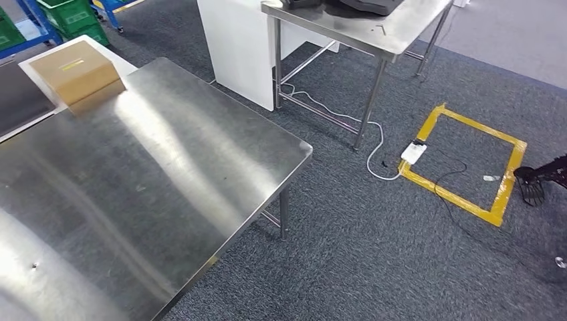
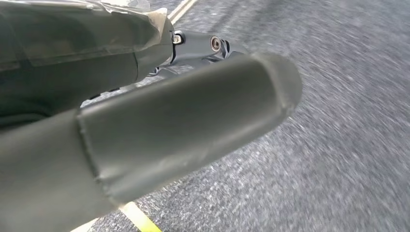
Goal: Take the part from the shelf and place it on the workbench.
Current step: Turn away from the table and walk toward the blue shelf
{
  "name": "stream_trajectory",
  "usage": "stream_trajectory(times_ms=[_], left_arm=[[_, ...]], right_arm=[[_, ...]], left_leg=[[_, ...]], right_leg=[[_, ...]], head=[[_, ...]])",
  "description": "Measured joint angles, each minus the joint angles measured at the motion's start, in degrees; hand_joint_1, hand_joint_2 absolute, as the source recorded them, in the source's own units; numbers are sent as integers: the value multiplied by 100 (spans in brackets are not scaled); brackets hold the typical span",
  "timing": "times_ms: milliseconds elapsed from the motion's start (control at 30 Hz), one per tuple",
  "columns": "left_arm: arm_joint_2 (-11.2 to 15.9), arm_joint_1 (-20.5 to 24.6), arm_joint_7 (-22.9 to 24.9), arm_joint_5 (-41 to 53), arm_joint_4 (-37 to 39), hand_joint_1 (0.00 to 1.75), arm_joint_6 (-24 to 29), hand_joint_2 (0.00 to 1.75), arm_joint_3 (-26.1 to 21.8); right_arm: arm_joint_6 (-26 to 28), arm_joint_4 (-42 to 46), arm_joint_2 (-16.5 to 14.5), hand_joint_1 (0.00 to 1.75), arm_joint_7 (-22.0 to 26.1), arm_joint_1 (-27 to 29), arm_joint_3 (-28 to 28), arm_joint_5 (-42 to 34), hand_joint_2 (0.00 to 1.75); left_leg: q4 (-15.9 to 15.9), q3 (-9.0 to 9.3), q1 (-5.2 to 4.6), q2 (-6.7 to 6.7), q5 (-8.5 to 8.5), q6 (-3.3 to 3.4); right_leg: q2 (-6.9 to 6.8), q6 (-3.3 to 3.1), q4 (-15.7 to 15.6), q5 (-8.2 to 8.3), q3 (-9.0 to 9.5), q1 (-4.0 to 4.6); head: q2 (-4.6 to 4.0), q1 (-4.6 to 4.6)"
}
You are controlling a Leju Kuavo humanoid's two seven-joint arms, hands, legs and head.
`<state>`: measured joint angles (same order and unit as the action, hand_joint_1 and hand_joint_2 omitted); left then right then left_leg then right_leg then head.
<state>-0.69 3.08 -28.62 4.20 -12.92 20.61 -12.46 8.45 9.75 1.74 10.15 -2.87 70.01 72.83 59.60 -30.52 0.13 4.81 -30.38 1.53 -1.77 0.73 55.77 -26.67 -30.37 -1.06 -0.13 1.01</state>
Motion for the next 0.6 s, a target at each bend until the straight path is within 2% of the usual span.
stream_trajectory(times_ms=[67, 100, 133, 167, 200, 233, 300, 333, 367, 433, 467, 500, 567, 600], left_arm=[[4, -30, -15, -4, 1, 0, 1, 0, -2], [7, -46, -20, -7, 2, 0, 1, 0, -3], [9, -58, -22, -10, 3, 0, 2, 0, -4], [8, -63, -25, -11, 4, 0, 3, 0, -4], [8, -64, -26, -11, 5, 0, 4, 0, -4], [7, -64, -27, -13, 5, 0, 5, 0, -4], [7, -68, -32, -16, 8, 0, 11, 0, -3], [2, -75, -35, -17, 9, 0, 15, 0, -2], [-11, -84, -37, -17, 11, 0, 22, 0, 1], [-62, -98, -41, -16, 15, 0, 35, 0, 9], [-94, -104, -43, -16, 15, 0, 39, 0, 15], [-119, -113, -45, -16, 15, 0, 42, 0, 22], [-150, -147, -48, -16, 16, 0, 44, 0, 35], [-153, -165, -49, -16, 17, 0, 45, 0, 39]], right_arm=[[-3, 0, -2, 0, 2, -4, 0, 3, 0], [-3, 0, -1, 0, 3, -6, 0, 4, 0], [-4, 0, 1, 0, 3, -2, 0, 7, 0], [-5, 0, 2, 0, 3, 5, 0, 10, 0], [-6, 0, 2, 0, 3, 10, 0, 15, 0], [-7, 0, 2, 0, 3, 12, 0, 19, 0], [-8, 0, 3, 0, 3, -3, -1, 23, 0], [-8, 0, 4, 0, 3, -14, -1, 25, 0], [-8, 0, 4, 0, 3, -18, -2, 27, 0], [-8, 0, -1, 0, 3, 2, -2, 29, 0], [-8, 0, -4, 0, 3, 17, -2, 30, 0], [-8, 0, -7, 0, 3, 22, -2, 31, 0], [-8, 0, -10, 0, 2, 1, -2, 33, 0], [-8, 0, -11, 0, 1, -12, -2, 33, 0]], left_leg=[[677, -280, 33, -384, -424, -52], [1057, -444, 43, -459, -606, -68], [1333, -567, 54, -489, -698, -83], [1396, -599, 72, -497, -657, -96], [1254, -534, 95, -505, -514, -106], [929, -382, 127, -549, -299, -117], [224, -57, 190, -787, 24, -134], [11, 34, 199, -884, 90, -131], [-65, 61, 188, -930, 92, -112], [-96, 49, 152, -818, 127, -15], [-128, 48, 145, -753, 160, 50], [-164, 42, 146, -680, 197, 116], [-202, 13, 140, -524, 240, 194], [-201, -9, 134, -439, 252, 208]], right_leg=[[142, -66, -3, 41, -17, -18], [221, -77, 0, 51, -33, -13], [304, -80, 3, 59, -43, -10], [385, -78, 10, 64, -47, -10], [466, -73, 20, 66, -46, -14], [549, -68, 37, 66, -45, -18], [707, -23, 92, 56, -71, -14], [779, 21, 115, 59, -105, -5], [843, 75, 123, 70, -144, 3], [926, 180, 104, 114, -230, 1], [848, 205, 136, 101, -273, 1], [709, 207, 264, 23, -357, 4], [382, 166, 869, -303, -656, 14], [309, 158, 1282, -490, -852, 10]], head=[[0, 15], [0, 18], [0, 18], [0, 18], [0, 17], [0, 17], [0, 15], [0, 15], [0, 11], [0, 5], [0, 2], [0, -17], [0, -64], [0, -87]])
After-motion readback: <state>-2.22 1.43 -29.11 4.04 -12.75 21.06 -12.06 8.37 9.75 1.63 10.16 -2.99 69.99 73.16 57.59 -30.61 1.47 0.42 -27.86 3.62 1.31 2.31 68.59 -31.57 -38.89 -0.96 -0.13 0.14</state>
